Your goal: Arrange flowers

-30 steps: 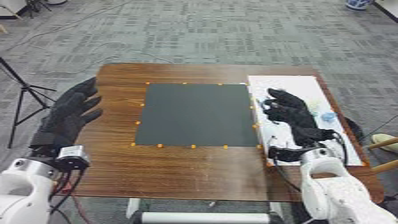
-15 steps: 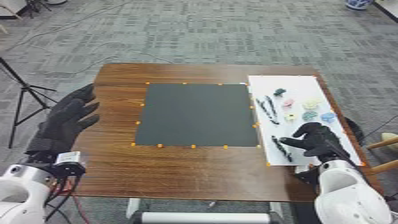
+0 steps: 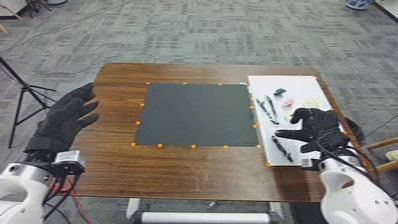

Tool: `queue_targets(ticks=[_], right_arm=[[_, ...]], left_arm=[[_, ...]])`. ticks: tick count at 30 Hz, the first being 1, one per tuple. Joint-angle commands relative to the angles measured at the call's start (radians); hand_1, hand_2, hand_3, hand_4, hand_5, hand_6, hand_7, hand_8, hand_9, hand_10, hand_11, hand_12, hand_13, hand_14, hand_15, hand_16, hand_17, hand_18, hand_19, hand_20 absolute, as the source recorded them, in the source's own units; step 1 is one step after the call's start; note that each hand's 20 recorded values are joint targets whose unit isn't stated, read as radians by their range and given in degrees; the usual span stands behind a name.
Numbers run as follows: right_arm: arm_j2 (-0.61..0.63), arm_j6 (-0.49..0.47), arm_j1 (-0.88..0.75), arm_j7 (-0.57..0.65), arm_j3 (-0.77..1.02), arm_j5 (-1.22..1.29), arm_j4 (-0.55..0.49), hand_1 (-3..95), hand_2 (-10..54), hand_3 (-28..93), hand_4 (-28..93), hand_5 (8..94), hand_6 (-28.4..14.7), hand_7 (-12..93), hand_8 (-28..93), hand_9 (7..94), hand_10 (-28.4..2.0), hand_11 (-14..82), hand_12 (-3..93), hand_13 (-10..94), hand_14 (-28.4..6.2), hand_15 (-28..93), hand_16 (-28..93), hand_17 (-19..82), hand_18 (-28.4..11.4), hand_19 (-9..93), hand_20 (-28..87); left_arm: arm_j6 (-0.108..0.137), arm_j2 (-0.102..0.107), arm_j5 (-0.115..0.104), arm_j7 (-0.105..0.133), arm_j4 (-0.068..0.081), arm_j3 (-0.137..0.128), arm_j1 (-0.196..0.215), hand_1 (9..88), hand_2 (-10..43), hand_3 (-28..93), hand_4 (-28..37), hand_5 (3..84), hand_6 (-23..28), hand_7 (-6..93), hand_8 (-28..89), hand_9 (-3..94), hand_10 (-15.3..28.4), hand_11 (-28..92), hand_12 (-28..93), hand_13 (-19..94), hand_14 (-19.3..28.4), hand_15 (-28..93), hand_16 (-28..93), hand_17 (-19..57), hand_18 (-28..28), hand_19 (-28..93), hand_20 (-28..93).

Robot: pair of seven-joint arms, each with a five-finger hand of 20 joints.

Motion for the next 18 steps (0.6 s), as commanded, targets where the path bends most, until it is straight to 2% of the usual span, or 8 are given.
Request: queue_targets(ticks=[1,2,3,6,8,18], right_arm=[[0.036,-0.064,-0.058,-0.028,0.026,0.000,-0.033,55.4,-9.5,17,-23,56.5,0.5,51,-19,55.7,-12.0,59.4,40.6,51,-12.4,77,30,20,-20.3,76,48],[0.040,-0.061,-0.056,-0.027,0.018,-0.003,-0.037,54.6,-9.5,21,-25,56.7,0.5,51,-19,56.0,-12.0,59.4,40.7,51,-12.5,77,30,20,-20.3,76,49],[0.039,-0.060,-0.045,-0.031,0.004,-0.004,-0.037,51.5,-9.5,31,-27,57.5,0.5,52,-19,56.4,-11.9,59.4,41.1,51,-12.4,77,31,21,-20.4,76,49],[0.038,-0.084,-0.030,-0.031,-0.015,-0.002,-0.039,47.1,-9.5,42,-28,58.1,0.5,54,-19,57.0,-11.9,59.6,41.3,51,-12.6,77,32,21,-20.5,77,49],[0.034,-0.100,-0.045,-0.036,-0.002,0.006,-0.045,45.9,-9.5,44,-28,58.2,0.5,55,-18,57.5,-11.7,60.2,41.5,52,-12.8,78,32,21,-20.5,77,49],[0.041,-0.129,-0.063,-0.023,-0.003,-0.010,-0.021,39.7,-9.5,56,-28,58.8,0.2,58,-19,58.5,-11.6,61.0,43.1,52,-13.3,78,34,21,-20.7,77,50]], left_arm=[[0.009,0.001,0.002,-0.005,-0.008,-0.011,0.014,25.8,-7.3,65,-28.3,18.0,1.3,21.1,-10,12.6,7.9,18,20,4,11.1,40,-5,-12.2,18.2,38,12],[0.012,0.001,0.003,-0.002,-0.009,-0.012,0.018,25.8,-7.3,65,-28.3,18.0,1.3,21.0,-10,12.6,7.9,18,20,4,11.1,40,-5,-12.2,18.1,38,12],[0.013,0.001,0.001,-0.002,-0.011,-0.015,0.025,25.7,-7.3,65,-28.3,18.0,1.3,21.0,-10,12.6,7.9,18,20,4,11.1,40,-5,-12.2,18.1,38,12],[0.008,0.001,-0.001,-0.005,-0.010,-0.012,0.024,25.6,-7.4,65,-28.3,18.0,1.3,21.1,-10,12.6,7.9,18,20,4,11.1,40,-5,-12.2,18.1,38,12],[0.007,0.002,-0.001,-0.003,-0.008,-0.006,0.020,25.7,-7.4,65,-28.3,18.0,1.3,21.1,-10,12.5,7.9,18,20,4,11.1,40,-5,-12.2,18.1,38,12],[0.002,0.004,-0.004,0.000,-0.008,-0.008,0.019,25.7,-7.4,65,-28.3,18.0,1.2,21.1,-10,12.5,7.9,18,20,4,11.1,40,-5,-12.2,18.1,38,12]])
